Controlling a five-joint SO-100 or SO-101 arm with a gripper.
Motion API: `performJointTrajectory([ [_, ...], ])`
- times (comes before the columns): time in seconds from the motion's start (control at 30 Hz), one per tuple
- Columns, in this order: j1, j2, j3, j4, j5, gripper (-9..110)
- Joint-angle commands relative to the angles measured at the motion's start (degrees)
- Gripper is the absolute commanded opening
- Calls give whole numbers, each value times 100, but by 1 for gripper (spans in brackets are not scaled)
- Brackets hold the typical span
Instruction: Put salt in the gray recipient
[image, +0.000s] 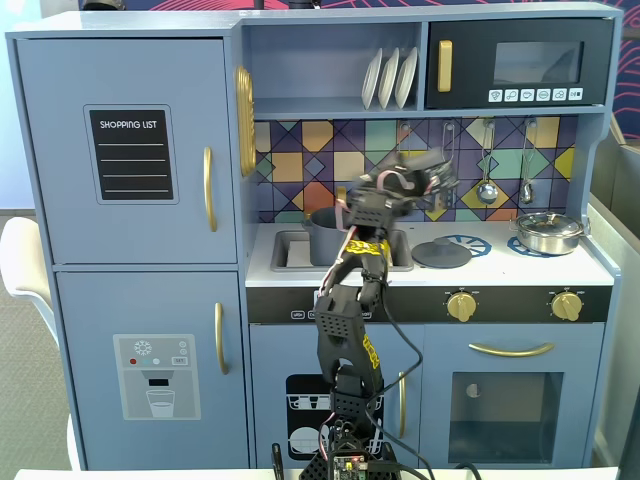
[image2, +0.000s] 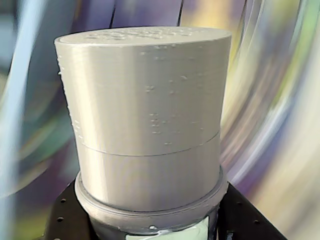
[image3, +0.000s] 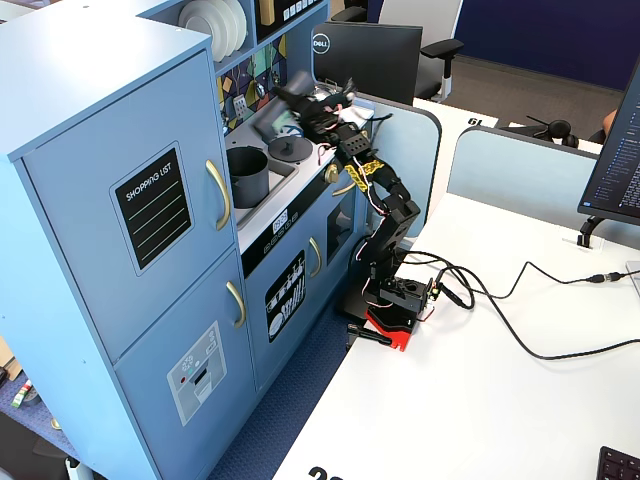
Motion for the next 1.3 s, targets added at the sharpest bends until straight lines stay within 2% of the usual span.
performJointTrajectory([
  [0.0,1213,536,343,-765,-3814,0],
  [0.13,1696,369,562,-1828,-5203,0],
  [0.23,1793,53,686,-2443,-5599,0],
  [0.37,1846,-334,729,-2654,-5845,0],
  [1.27,1951,-1881,861,-4017,-5695,0],
])
